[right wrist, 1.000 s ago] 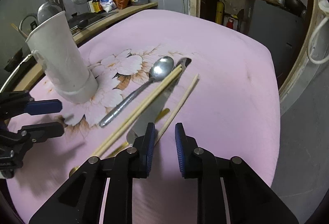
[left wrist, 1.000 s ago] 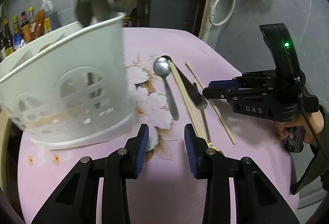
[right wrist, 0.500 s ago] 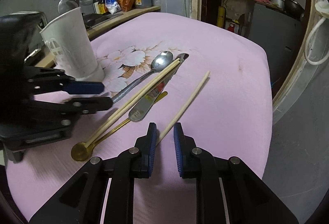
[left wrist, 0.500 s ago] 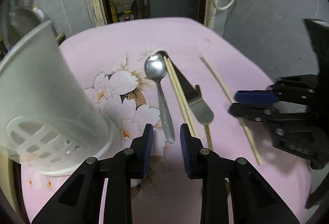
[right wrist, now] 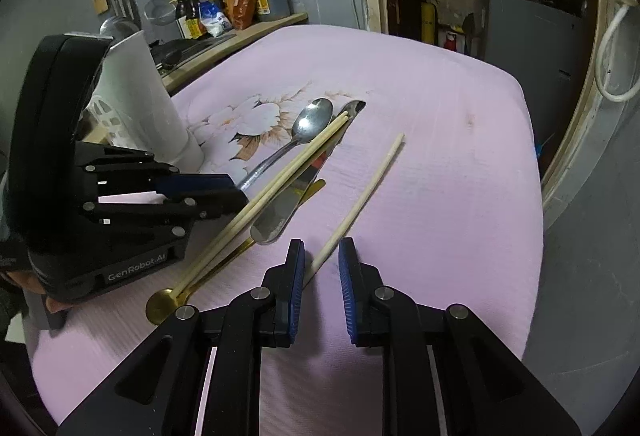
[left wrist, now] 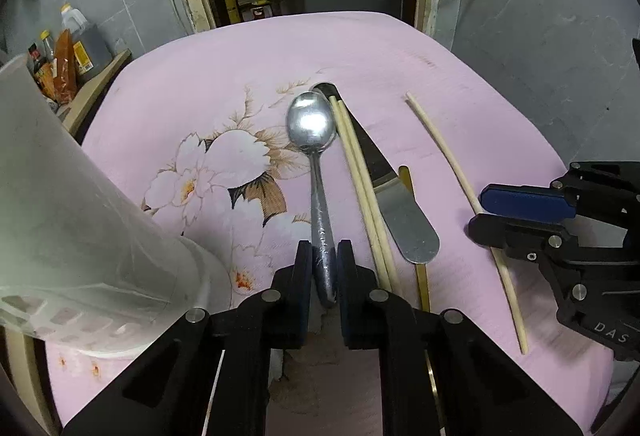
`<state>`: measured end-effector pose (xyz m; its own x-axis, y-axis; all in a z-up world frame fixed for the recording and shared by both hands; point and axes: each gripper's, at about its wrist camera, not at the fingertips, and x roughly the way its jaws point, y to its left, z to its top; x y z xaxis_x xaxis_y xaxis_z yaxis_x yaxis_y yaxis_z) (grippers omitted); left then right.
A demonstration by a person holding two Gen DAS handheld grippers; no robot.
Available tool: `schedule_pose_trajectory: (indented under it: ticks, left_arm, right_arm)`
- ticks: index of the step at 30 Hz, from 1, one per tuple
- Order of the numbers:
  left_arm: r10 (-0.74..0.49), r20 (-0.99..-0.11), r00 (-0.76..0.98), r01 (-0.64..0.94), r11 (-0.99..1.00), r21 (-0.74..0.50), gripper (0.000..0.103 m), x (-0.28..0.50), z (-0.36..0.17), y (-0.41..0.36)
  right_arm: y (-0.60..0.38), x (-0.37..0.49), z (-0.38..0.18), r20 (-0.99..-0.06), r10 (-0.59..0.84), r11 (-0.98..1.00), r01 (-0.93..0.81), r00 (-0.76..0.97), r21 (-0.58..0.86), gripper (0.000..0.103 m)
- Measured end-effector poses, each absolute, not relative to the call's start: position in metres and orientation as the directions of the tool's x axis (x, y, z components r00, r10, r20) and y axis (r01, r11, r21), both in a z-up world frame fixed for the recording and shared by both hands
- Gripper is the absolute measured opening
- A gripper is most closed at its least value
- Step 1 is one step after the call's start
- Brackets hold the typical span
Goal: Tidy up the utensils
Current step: 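Grasp the loose wooden chopstick with the right tool while the left tool grasps the silver spoon handle, then lift the chopstick with the right tool while the left tool lifts the silver spoon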
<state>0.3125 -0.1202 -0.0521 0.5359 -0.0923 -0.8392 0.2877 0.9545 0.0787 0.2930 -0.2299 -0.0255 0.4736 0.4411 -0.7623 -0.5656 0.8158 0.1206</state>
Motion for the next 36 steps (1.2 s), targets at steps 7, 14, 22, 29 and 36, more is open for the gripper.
schedule_pose_trajectory:
  ticks: [7, 14, 22, 29, 36]
  left_arm:
    - [-0.127, -0.861, 0.492, 0.283, 0.959, 0.021, 0.009, 0.296, -0.050, -0.113]
    - [-0.181, -0.874, 0.451, 0.306, 0.951, -0.039, 0.009, 0.250, -0.042, -0.094]
    - [-0.226, -0.864, 0.450, 0.336, 0.939, -0.070, 0.009, 0.196, -0.029, -0.067]
    - [-0.201, -0.862, 0.465, 0.367, 0.930, -0.019, 0.010, 0.185, -0.025, -0.067]
    - [-0.142, -0.875, 0.464, 0.420, 0.905, 0.076, 0.025, 0.197, -0.030, -0.079]
  right_arm:
    - [-0.228, 0.285, -0.020, -0.777, 0.425, 0.812, -0.576, 0.464, 0.100, 0.008]
    - [-0.234, 0.244, -0.025, -0.796, 0.427, 0.785, -0.613, 0.430, 0.090, 0.006]
    - [-0.243, 0.194, -0.026, -0.820, 0.415, 0.753, -0.654, 0.394, 0.068, 0.006]
    - [-0.231, 0.197, -0.028, -0.819, 0.386, 0.746, -0.666, 0.424, 0.006, 0.012]
    - [-0.213, 0.214, -0.030, -0.818, 0.365, 0.732, -0.680, 0.445, -0.044, 0.026]
